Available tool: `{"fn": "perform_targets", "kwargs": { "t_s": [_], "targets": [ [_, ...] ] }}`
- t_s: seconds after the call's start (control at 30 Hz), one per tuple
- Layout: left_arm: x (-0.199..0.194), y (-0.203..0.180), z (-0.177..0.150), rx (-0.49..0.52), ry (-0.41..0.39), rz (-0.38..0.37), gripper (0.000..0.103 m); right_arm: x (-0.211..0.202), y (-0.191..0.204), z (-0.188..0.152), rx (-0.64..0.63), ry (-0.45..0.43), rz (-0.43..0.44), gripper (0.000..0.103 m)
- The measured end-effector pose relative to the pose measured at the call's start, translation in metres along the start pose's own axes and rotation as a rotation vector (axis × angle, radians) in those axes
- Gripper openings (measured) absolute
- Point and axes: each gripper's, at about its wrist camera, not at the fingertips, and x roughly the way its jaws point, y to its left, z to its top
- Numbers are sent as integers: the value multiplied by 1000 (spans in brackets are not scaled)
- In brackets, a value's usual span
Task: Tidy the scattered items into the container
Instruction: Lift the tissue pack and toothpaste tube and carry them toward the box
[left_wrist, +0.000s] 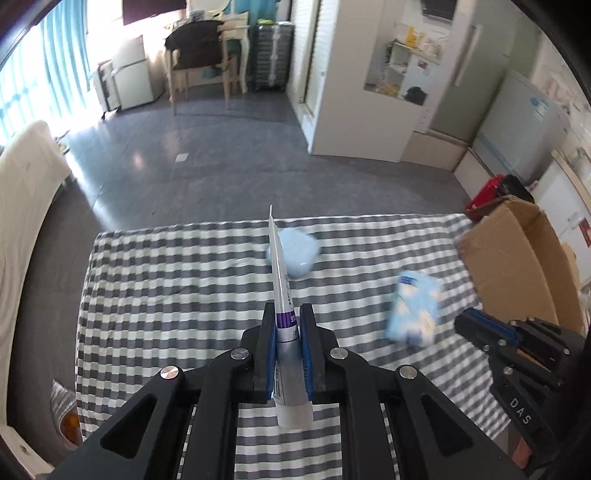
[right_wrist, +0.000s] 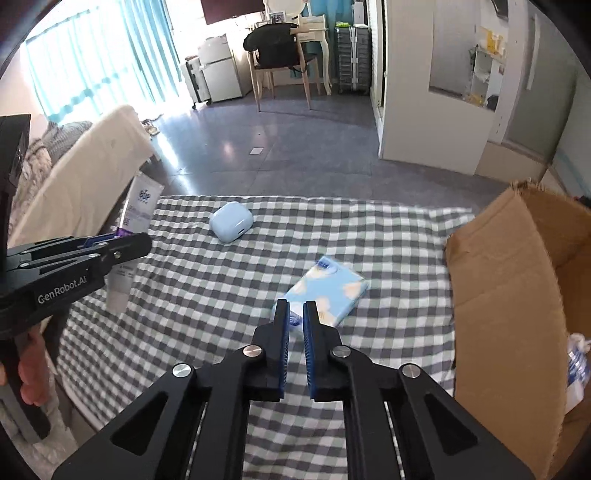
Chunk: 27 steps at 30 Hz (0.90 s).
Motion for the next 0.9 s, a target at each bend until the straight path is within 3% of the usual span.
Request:
{"fn": "perform_targets", "kwargs": {
  "t_s": [0.1,0.13,0.17,0.2,0.23,0.4,0.57,0.73,0.9],
  "targets": [
    [2,-6,-2,0,8,0,11,10,-5,-8,7,34,14,8],
    [3,-6,-4,-2,10,2,11,14,-11,-11,34,38,26,12],
    [3,-6,-5,-4,11,5,11,17,-17,-13,56,47,30,19],
    [4,-6,-7,-7,13,10,11,21,-22,-14,76,55,24,43],
    [4,-5,-7,-9,15,12,11,26,-27,-14,91,59,9,55],
    [7,-5,-9,-8,19,22,11,49,-25,-5,98,82,26,56],
    [11,-4,-8,-4,29,27,11,86,-11,2,89,108,-17,55],
    [17,0,-8,-4,42,46,11,74,0,6,43,67,-53,35],
    [20,-2,-8,1,40,44,11,56,-7,1,57,47,-29,32]
  ]
}}
